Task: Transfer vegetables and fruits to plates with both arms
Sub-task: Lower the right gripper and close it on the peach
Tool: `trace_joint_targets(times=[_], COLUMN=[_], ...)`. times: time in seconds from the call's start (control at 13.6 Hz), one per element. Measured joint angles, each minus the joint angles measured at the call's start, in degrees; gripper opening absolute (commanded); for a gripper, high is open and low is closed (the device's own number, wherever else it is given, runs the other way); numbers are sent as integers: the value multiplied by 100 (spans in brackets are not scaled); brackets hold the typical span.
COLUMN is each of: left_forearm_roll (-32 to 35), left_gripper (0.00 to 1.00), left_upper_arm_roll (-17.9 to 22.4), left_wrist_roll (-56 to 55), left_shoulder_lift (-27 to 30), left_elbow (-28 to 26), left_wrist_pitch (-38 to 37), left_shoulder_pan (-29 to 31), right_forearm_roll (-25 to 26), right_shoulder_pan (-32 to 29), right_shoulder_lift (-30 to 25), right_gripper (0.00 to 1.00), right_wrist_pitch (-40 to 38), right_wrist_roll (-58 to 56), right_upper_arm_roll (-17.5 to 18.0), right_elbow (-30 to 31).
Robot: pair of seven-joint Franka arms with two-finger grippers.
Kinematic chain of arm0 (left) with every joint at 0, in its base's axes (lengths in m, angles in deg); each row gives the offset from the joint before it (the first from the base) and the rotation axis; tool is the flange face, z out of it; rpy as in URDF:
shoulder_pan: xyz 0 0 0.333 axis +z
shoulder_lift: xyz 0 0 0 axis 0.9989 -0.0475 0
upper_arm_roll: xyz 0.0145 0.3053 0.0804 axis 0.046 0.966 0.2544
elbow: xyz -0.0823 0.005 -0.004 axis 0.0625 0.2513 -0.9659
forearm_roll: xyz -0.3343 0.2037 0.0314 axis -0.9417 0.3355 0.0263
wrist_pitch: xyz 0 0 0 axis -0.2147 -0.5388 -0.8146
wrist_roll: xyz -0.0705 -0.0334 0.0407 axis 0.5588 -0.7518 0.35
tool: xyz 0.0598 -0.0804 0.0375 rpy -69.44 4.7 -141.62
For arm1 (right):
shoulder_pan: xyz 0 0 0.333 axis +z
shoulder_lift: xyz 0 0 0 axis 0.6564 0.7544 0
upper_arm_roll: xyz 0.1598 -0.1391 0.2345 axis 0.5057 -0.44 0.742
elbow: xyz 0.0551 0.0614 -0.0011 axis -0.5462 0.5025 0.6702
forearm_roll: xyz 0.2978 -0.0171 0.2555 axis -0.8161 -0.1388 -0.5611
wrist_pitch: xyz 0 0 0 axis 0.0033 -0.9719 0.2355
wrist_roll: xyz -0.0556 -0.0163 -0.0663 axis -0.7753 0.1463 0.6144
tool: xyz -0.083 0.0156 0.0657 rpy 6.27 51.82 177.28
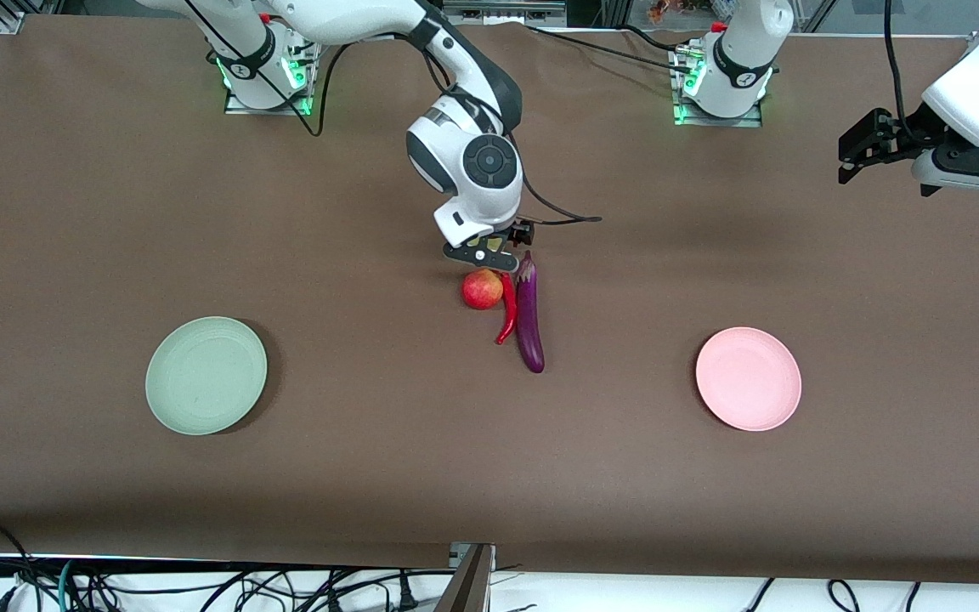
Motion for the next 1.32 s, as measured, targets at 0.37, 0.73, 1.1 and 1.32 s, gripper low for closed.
trace_joint_targets(times=[0.37, 0.73, 1.1, 1.32], left_forearm_roll=[0, 0, 0, 0], left_gripper=[100, 100, 100, 100], left_upper_arm_roll=[0, -1, -14, -14], left_wrist_roll=[0, 0, 0, 0], left_shoulder_lift=[0, 0, 0, 0], left_elbow=[0, 0, 0, 0], left_wrist_pitch=[0, 0, 0, 0], left_shoulder_pan=[0, -1, -4, -4], right_forearm_roll=[18, 77, 116, 340], right_shoulder_pan=[114, 173, 211, 236], right_shoulder_lift=[167, 176, 176, 166], right_gripper=[100, 100, 100, 100], right_wrist_pitch=[13, 8, -40, -134], right_wrist_roll=[0, -111, -140, -143], right_upper_arm_roll=[-2, -11, -27, -33], right_elbow=[74, 144, 144, 134])
